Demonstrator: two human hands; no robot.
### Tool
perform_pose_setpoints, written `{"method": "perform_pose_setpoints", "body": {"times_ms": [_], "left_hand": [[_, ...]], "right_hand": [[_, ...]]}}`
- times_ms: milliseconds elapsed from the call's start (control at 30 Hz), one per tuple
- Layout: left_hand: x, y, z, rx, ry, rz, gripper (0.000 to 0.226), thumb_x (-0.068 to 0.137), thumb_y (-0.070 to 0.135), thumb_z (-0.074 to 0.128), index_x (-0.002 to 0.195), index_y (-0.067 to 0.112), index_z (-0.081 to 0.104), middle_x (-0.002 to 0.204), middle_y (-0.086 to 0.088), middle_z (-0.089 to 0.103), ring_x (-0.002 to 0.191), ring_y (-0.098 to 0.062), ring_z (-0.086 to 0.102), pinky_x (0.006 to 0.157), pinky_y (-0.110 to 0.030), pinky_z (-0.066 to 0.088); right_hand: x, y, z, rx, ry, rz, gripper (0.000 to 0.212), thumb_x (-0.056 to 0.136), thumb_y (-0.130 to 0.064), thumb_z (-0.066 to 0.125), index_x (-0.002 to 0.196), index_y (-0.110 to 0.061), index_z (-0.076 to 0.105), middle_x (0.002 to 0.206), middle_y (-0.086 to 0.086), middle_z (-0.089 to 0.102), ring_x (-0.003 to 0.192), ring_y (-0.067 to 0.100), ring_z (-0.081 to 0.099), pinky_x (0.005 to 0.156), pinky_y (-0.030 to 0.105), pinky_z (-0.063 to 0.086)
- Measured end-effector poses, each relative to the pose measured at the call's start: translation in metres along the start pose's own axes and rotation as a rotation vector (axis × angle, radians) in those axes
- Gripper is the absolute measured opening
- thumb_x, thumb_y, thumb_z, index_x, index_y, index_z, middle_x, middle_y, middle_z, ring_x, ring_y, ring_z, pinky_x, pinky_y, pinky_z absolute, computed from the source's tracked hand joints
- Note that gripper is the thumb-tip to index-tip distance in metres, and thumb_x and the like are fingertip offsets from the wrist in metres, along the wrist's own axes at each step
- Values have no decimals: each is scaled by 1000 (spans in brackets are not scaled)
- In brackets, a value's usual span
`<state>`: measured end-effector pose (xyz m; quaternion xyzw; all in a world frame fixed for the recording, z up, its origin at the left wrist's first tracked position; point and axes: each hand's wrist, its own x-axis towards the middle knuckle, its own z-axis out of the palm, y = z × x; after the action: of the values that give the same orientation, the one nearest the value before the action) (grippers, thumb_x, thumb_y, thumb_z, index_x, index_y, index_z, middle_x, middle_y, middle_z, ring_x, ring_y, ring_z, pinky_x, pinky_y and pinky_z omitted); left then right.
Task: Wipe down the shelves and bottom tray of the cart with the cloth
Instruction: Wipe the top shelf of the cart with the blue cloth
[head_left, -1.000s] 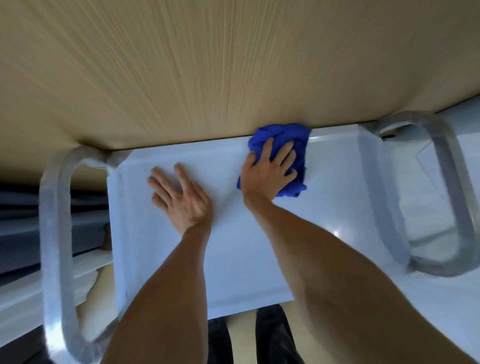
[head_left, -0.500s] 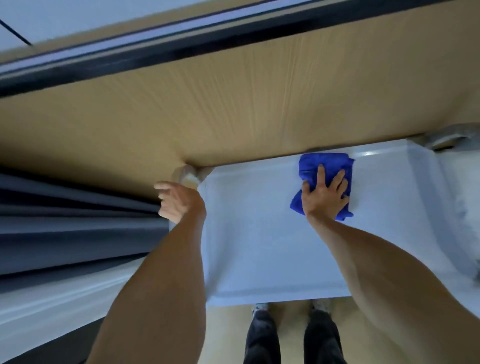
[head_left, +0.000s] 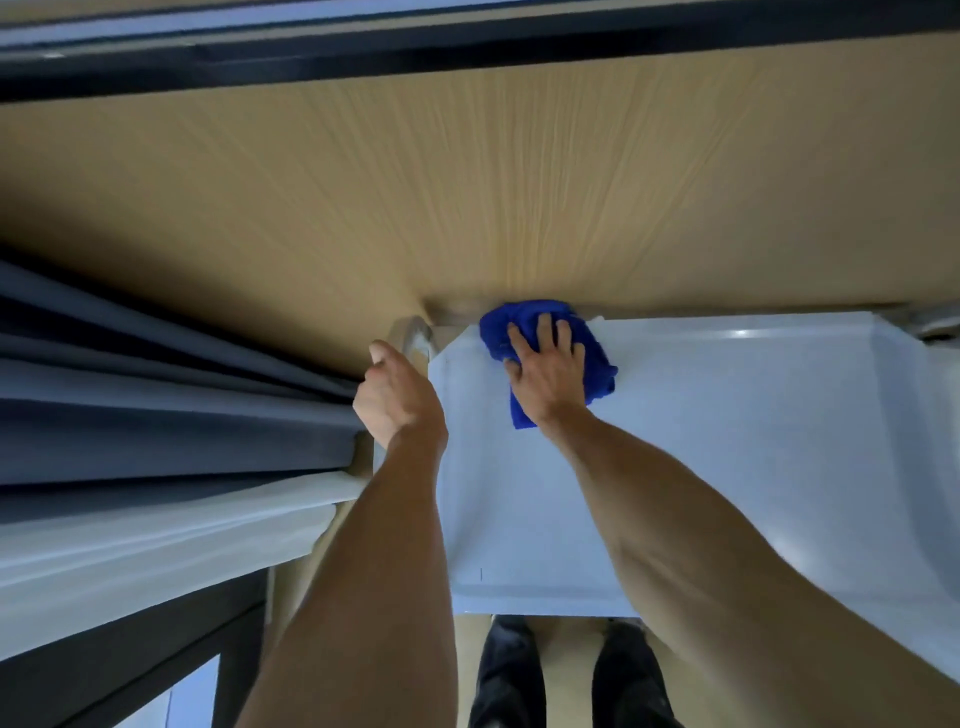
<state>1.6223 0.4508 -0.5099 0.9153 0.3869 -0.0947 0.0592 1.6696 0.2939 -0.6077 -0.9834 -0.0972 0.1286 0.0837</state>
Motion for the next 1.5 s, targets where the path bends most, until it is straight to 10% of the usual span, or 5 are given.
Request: {"method": "perform_pose_setpoints", "body": {"times_ms": [300,533,800,1267,1500], "left_hand": [[6,12,-2,-44,72,19,34,100,39,32,104,7,44,96,-15,68,86,-37,66,62,-36,35],[11,28,4,-60,68,57,35,105,38,27,107,7,44,99,-16,69,88,-36,67,64,-38,39],[21,11,-11,-101,-59,212,36,104,33,31,117,3,45,109,-17,65,101,-37,64,71,-36,38],[13,10,2,-209,-73,273,71,98,57,24,157,23,5,160,-21,14,145,-37,17,99,-56,42],[18,15,7,-212,-47,256,66,100,51,26,157,23,9,158,-20,19,145,-37,18,97,-55,42]], "right_hand": [[-5,-72,50,33,98,-165,50,98,-39,39,147,-28,43,159,14,33,147,34,25,113,52,22],[-9,26,42,53,262,107,45,101,-47,43,145,-37,47,159,12,34,146,34,31,113,53,25],[-7,-18,34,137,215,322,47,98,-34,43,144,-26,50,155,21,36,141,43,35,110,60,28],[-268,-58,85,20,-5,-348,59,84,-32,57,140,-39,40,160,8,33,147,33,32,111,49,29],[-101,-59,67,98,132,-27,45,93,-38,51,138,-35,50,155,17,40,142,37,38,113,54,26]]}}
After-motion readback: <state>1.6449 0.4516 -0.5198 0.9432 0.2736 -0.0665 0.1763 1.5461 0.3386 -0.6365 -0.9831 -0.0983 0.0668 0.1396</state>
